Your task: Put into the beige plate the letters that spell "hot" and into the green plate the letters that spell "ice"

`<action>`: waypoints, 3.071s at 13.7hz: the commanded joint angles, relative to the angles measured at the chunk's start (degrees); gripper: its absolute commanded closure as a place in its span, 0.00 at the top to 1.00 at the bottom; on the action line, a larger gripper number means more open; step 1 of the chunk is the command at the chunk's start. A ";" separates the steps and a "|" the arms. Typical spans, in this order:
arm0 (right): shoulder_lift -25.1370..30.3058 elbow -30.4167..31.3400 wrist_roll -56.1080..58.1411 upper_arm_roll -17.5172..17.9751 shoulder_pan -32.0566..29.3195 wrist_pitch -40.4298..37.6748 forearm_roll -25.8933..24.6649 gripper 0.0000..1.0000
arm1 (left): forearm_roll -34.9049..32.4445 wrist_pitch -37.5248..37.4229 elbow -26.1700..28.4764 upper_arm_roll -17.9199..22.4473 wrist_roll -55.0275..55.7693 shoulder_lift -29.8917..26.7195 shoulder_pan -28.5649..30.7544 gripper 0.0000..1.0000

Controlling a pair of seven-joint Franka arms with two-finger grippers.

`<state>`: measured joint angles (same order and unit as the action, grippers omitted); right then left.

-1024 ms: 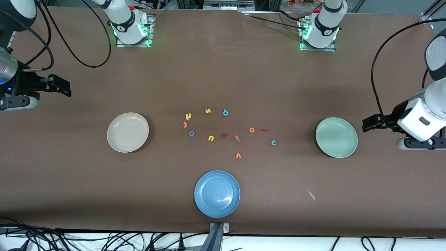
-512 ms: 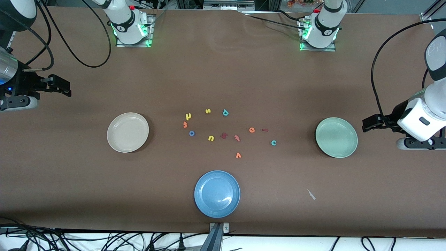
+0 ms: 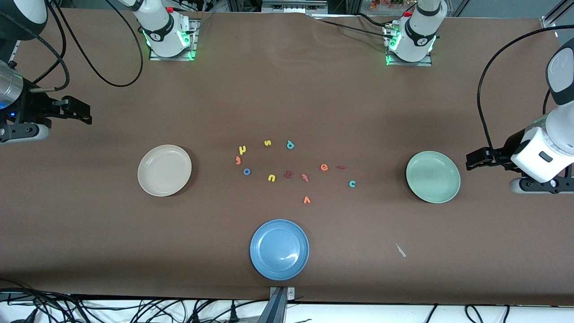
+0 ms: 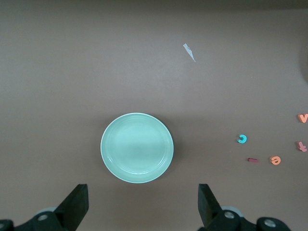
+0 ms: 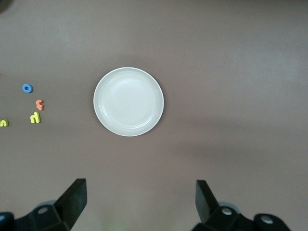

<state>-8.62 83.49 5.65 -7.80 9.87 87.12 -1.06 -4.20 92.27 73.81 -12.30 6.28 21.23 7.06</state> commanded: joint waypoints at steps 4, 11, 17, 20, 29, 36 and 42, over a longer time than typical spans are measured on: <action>-0.44 -1.49 -0.46 0.15 -0.11 -0.72 0.71 1.00 | 1.47 0.89 0.81 0.00 -1.36 -0.48 0.41 1.00; -0.44 -1.48 -0.55 0.15 -0.20 -0.72 0.71 1.00 | 1.47 0.98 0.90 0.00 -1.45 -0.40 0.50 1.00; -0.53 -1.49 -0.55 0.15 -0.38 -0.64 0.71 1.00 | 1.39 0.98 0.90 0.00 -1.45 -0.40 0.24 1.00; -0.53 -1.49 -0.55 0.06 -0.38 -0.72 0.71 1.00 | 1.39 0.98 0.90 0.00 -1.45 -0.40 0.24 1.00; -0.44 -1.40 -0.55 0.15 -0.29 -0.81 0.71 1.00 | 1.47 0.98 0.81 0.00 -1.45 -0.40 0.24 1.00; -0.44 -1.49 -0.55 0.15 -0.29 -0.55 0.79 1.00 | 1.56 0.98 0.81 0.00 -1.27 -0.40 0.24 1.00; -0.44 -2.10 -0.64 0.24 -0.11 -0.46 2.29 1.00 | 1.91 0.98 0.81 -0.35 -0.48 1.36 -1.07 1.00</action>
<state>-8.62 83.20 5.58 -7.76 9.86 87.17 -0.05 -4.18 92.47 73.89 -12.63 6.28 22.34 6.66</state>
